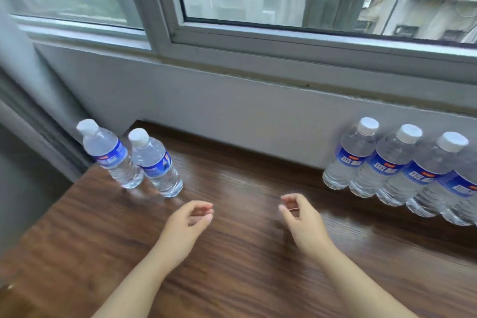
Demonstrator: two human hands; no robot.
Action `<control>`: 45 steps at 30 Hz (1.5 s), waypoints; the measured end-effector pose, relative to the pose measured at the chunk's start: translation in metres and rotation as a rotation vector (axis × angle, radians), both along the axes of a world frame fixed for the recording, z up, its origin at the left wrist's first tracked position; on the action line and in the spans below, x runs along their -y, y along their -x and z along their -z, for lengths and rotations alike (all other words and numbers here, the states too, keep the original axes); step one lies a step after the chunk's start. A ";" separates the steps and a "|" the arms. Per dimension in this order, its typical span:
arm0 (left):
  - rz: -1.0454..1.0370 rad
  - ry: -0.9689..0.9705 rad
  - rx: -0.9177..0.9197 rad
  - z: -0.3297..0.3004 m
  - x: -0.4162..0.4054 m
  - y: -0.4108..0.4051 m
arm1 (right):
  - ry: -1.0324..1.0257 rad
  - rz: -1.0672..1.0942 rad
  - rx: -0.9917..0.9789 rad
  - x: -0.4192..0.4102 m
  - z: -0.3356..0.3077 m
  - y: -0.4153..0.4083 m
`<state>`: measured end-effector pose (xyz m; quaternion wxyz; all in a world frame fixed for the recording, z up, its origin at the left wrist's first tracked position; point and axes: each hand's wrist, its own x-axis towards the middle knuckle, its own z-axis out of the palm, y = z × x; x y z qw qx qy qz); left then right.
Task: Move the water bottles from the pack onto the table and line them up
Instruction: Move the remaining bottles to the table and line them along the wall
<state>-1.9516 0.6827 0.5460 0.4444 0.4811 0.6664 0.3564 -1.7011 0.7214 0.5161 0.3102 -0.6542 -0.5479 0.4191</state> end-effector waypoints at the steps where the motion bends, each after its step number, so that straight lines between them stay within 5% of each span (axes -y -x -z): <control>1: -0.054 0.004 0.011 0.000 0.008 0.018 | -0.006 -0.035 0.002 -0.001 -0.003 0.014; 11: -0.515 0.000 0.029 0.005 0.006 0.160 | -0.049 -0.291 -0.095 -0.015 -0.032 0.176; 21: -0.257 -0.105 -0.032 0.005 -0.067 0.222 | -0.151 -0.059 -0.146 -0.027 -0.021 0.272; 29: -0.242 -0.185 0.117 0.013 -0.085 0.227 | -0.205 0.155 -0.116 -0.038 -0.009 0.298; 45: -0.137 -0.162 0.144 0.015 -0.089 0.179 | -0.190 0.253 -0.226 -0.043 -0.013 0.246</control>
